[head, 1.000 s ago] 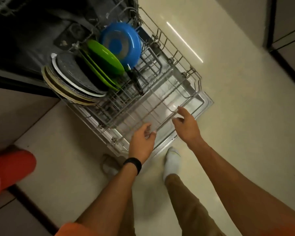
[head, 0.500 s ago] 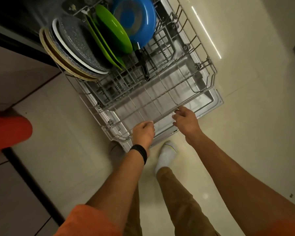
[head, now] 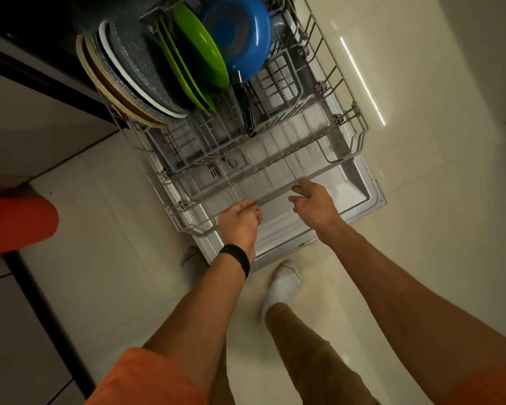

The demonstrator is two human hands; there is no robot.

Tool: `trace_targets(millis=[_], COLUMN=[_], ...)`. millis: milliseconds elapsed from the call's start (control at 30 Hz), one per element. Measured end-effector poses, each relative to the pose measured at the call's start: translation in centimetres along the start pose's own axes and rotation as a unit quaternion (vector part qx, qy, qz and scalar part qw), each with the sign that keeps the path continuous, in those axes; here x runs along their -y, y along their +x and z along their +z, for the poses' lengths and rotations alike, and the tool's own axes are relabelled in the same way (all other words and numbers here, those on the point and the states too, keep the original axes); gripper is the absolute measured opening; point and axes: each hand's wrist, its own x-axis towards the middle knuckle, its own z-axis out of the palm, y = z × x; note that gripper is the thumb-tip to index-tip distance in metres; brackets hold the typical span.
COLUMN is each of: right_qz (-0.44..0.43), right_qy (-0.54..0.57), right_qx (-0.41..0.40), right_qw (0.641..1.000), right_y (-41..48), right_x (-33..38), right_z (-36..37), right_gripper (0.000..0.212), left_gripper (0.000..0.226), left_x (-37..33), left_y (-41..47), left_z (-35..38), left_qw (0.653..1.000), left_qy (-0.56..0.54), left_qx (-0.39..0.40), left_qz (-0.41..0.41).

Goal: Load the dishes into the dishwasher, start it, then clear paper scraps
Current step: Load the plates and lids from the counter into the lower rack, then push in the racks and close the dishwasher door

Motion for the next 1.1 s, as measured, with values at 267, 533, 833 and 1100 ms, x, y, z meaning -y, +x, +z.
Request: trace_targets(millis=[267,533,833,1100], right_qz=[-0.024,-0.052,-0.104,-0.157], right_qy=[0.002,-0.03,-0.075,-0.141], right_qx=[-0.003,-0.015,-0.013,-0.027], right_qw=[1.0,0.998,0.992,0.977], right_y=[3.3,7.0,12.3,16.0], right_x=[5.3,11.7,20.8,27.0], right_z=[1.0,2.1,3.4,3.8], right_gripper=[0.057,0.054,0.059,0.048], left_gripper=[0.029,0.032,0.023,0.041], left_x=[-5.1,-10.6,-19.0,-26.1], left_y=[3.4,6.4,13.0,18.2], left_z=[0.3,0.1,0.0,0.5], left_qw=[0.999,0.992,0.977,0.953], left_qy=[-0.014,0.012,0.065,0.171], left_qx=[-0.012,0.001,0.036,0.059], left_qz=[0.043,0.125,0.199,0.243])
